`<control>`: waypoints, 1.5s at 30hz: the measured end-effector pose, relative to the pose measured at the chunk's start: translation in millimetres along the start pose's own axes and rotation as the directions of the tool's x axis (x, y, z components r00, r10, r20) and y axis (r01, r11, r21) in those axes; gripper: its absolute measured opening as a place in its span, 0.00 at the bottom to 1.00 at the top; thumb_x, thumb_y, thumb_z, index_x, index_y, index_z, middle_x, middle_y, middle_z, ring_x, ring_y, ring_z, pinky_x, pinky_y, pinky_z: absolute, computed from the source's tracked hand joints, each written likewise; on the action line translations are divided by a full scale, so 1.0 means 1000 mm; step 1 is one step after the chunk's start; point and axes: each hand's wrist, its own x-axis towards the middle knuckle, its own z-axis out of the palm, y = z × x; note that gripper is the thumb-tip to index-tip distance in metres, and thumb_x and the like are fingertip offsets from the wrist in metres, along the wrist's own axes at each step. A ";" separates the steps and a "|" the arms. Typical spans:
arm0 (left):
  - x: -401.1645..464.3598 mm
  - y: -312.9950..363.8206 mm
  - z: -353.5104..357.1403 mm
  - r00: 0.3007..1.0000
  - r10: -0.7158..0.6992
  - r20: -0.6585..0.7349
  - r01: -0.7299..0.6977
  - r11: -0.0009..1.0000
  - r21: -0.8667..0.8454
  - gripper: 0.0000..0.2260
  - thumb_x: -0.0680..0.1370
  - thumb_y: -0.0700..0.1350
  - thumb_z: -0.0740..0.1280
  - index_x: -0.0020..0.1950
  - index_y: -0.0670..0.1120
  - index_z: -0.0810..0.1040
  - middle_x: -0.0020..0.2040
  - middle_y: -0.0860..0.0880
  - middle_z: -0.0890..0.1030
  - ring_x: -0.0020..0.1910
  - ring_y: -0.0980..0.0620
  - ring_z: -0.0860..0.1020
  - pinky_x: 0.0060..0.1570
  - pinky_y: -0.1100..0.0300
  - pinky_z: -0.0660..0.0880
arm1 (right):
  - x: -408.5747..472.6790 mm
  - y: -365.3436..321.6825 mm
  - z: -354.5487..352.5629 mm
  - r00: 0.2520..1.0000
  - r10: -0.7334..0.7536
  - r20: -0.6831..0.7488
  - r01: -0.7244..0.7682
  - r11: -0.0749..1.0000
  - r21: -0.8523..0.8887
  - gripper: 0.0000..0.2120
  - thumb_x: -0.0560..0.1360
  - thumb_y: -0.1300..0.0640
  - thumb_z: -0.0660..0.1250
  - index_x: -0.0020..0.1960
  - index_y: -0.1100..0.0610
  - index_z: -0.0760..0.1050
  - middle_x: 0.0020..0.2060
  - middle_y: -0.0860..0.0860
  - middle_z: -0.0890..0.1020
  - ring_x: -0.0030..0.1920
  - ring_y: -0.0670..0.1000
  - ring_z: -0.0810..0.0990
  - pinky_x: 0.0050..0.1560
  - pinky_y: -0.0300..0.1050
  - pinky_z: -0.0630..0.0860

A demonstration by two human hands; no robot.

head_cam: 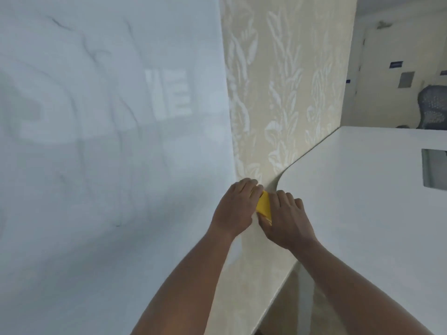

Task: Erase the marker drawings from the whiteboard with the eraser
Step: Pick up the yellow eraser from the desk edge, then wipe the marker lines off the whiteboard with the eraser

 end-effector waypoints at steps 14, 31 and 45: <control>-0.169 -0.150 -0.294 0.786 -0.193 -0.587 0.417 0.867 0.272 0.24 0.74 0.38 0.61 0.71 0.38 0.75 0.71 0.39 0.76 0.70 0.41 0.76 0.71 0.49 0.73 | 0.075 -0.311 -0.198 0.826 -0.158 -0.540 0.352 0.894 0.276 0.26 0.75 0.47 0.67 0.65 0.63 0.70 0.54 0.58 0.77 0.51 0.61 0.76 0.45 0.55 0.75; -0.357 -0.231 -0.440 0.661 -0.159 -0.733 0.650 0.609 0.455 0.31 0.73 0.38 0.58 0.78 0.37 0.65 0.79 0.39 0.64 0.81 0.44 0.59 0.80 0.49 0.58 | 0.082 -0.566 -0.272 0.502 -0.198 -0.842 0.718 0.638 0.278 0.31 0.81 0.41 0.55 0.73 0.64 0.61 0.60 0.63 0.74 0.52 0.63 0.73 0.45 0.58 0.68; -0.597 -0.312 -0.521 0.603 -0.281 -0.747 0.790 0.340 0.510 0.30 0.80 0.49 0.57 0.80 0.36 0.60 0.81 0.39 0.60 0.82 0.43 0.56 0.78 0.43 0.62 | 0.051 -0.725 -0.337 0.530 -0.102 -0.842 0.652 0.684 0.328 0.29 0.76 0.49 0.60 0.73 0.63 0.63 0.58 0.62 0.74 0.52 0.62 0.72 0.43 0.55 0.68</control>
